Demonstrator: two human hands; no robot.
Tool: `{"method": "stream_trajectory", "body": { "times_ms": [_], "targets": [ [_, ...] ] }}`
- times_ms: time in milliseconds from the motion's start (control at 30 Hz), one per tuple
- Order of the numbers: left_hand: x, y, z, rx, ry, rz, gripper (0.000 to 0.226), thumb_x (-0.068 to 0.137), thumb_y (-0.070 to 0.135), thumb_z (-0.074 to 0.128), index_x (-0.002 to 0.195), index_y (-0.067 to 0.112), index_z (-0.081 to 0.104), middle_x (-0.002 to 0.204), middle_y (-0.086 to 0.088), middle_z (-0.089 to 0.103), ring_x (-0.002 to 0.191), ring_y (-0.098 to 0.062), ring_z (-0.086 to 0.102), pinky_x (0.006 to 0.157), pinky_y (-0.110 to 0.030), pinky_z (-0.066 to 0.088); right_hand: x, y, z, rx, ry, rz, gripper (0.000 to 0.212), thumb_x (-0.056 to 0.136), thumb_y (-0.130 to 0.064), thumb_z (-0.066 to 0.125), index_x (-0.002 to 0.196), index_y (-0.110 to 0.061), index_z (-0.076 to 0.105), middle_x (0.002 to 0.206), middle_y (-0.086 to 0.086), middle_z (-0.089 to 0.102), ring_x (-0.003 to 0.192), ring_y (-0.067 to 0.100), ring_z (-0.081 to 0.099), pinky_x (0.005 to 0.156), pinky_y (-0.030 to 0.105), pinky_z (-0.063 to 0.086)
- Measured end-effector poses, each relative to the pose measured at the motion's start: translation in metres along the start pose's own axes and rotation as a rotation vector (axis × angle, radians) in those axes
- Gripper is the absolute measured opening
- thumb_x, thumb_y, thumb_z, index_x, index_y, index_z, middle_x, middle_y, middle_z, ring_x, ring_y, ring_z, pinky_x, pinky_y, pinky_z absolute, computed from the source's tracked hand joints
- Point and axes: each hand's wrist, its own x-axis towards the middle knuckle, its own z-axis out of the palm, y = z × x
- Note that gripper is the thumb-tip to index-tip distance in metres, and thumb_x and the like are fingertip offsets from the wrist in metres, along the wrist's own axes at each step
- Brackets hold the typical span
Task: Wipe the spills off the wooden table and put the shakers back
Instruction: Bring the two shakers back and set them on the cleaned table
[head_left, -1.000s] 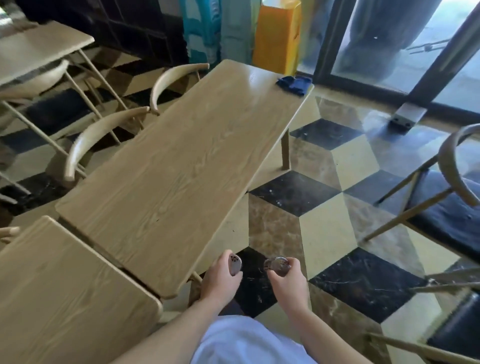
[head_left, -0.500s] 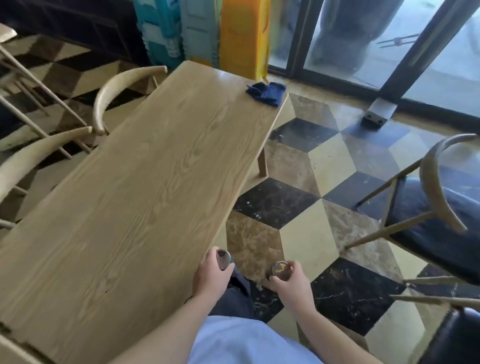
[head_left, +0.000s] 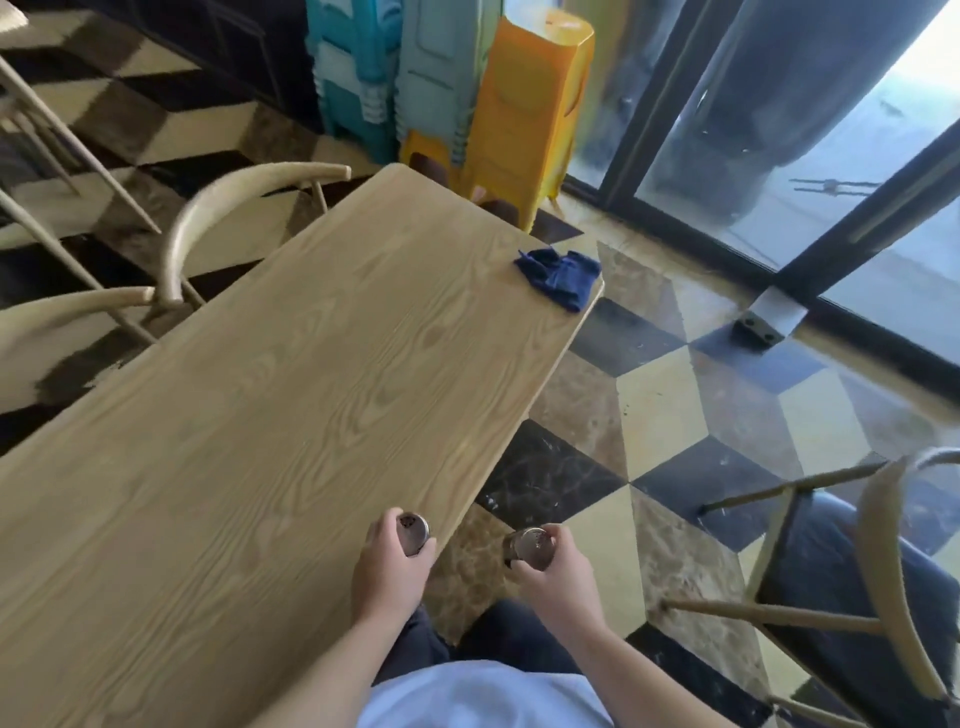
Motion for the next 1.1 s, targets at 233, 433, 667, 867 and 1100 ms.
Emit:
{"method": "stream_trajectory", "body": {
  "times_ms": [233,433,667,867,1100],
  "targets": [
    [0.032,-0.019,0.001,-0.177,0.195,-0.233,0.037,0.073,0.032,0.079,0.099,0.030,0.053,0.095,0.004,0.060,0.087,-0.023,0.061,0.078,-0.040,0.053,0.085,-0.067,0.012,-0.301,-0.243,-0.264,0.039,0.079,-0.038,0.069,0.113,-0.035,0.050,0.102,-0.015,0.064,0.092,0.009,0.065,0.074,0.030,0.055],
    [0.038,-0.014,0.005,-0.335,0.399,-0.471,0.037,0.074,0.015,0.083,0.099,0.017,0.056,0.092,-0.004,0.062,0.086,-0.026,0.059,0.078,-0.035,0.046,0.171,-0.137,0.020,-0.551,-0.372,-0.444,0.039,0.082,-0.040,0.065,0.116,-0.028,0.051,0.107,-0.001,0.066,0.099,0.026,0.065,0.077,0.035,0.053],
    [0.046,0.004,0.019,-0.528,0.481,-0.694,0.038,0.080,0.025,0.079,0.101,0.020,0.047,0.071,0.010,0.050,0.064,-0.014,0.049,0.067,-0.033,0.040,0.231,-0.192,0.026,-0.738,-0.495,-0.681,0.049,0.088,-0.040,0.060,0.131,-0.038,0.038,0.120,-0.003,0.056,0.089,0.028,0.065,0.066,0.036,0.052],
    [0.067,0.011,-0.002,-0.421,0.436,-0.724,0.038,0.080,0.045,0.071,0.102,0.031,0.042,0.074,0.009,0.064,0.062,-0.018,0.059,0.060,-0.034,0.045,0.257,-0.211,0.038,-0.731,-0.551,-0.655,0.056,0.097,-0.039,0.054,0.144,-0.037,0.023,0.137,0.004,0.048,0.093,0.032,0.065,0.068,0.039,0.053],
    [0.097,0.010,-0.027,-0.399,0.535,-0.723,0.033,0.076,0.028,0.078,0.099,0.032,0.055,0.086,0.015,0.069,0.081,-0.001,0.064,0.066,-0.017,0.041,0.268,-0.232,0.062,-0.724,-0.556,-0.670,0.054,0.098,-0.043,0.053,0.141,-0.033,0.024,0.140,0.004,0.043,0.097,0.036,0.065,0.069,0.039,0.049]
  ]
}}
